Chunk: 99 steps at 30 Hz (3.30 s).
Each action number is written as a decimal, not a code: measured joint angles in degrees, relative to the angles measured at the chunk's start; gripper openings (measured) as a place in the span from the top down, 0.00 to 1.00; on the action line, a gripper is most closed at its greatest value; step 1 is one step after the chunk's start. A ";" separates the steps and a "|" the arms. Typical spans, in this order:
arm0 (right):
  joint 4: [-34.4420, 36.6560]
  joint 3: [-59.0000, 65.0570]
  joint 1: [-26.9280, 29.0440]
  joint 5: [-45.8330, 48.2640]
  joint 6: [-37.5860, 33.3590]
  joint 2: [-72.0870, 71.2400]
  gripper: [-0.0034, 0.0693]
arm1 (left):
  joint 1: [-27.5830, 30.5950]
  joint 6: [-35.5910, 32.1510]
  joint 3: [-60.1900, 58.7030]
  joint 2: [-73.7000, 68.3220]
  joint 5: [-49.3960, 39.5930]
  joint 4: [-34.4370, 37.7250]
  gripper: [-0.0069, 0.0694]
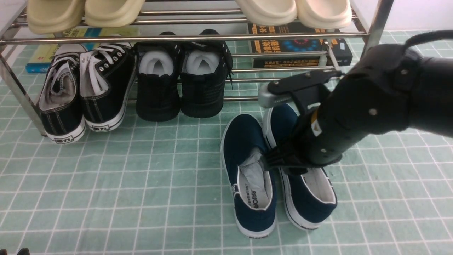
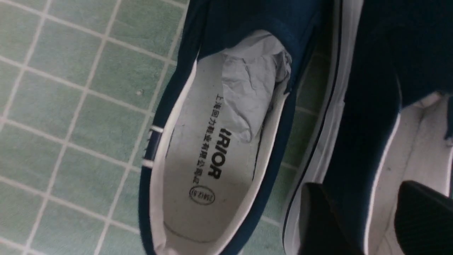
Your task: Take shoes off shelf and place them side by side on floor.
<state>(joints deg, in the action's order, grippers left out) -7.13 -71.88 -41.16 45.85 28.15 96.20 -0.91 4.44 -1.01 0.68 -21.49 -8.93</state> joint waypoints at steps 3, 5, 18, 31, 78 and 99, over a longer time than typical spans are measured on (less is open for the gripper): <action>-3.41 0.00 0.00 -1.32 2.69 3.27 0.45 | 0.00 0.00 0.00 0.00 0.00 0.00 0.59; -5.42 0.00 0.00 -1.76 4.51 4.45 0.43 | 0.00 0.00 0.00 0.00 0.00 0.00 0.59; -8.76 0.00 0.00 -4.43 8.22 7.73 0.90 | 0.00 0.00 0.00 0.00 0.00 0.00 0.59; -10.12 -1.71 0.00 3.85 8.22 3.94 0.91 | 0.00 0.00 0.00 0.00 0.00 0.00 0.59; -1.44 -16.16 -0.07 24.63 -20.37 -10.02 0.76 | 0.00 0.00 0.00 0.00 0.00 0.00 0.59; 9.15 36.42 -0.07 -9.42 -20.31 -55.37 0.97 | 0.00 0.00 0.00 0.00 0.00 0.00 0.59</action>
<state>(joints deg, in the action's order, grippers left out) 2.02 -35.46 -41.23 36.43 7.84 40.83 -0.91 4.44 -1.01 0.68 -21.49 -8.93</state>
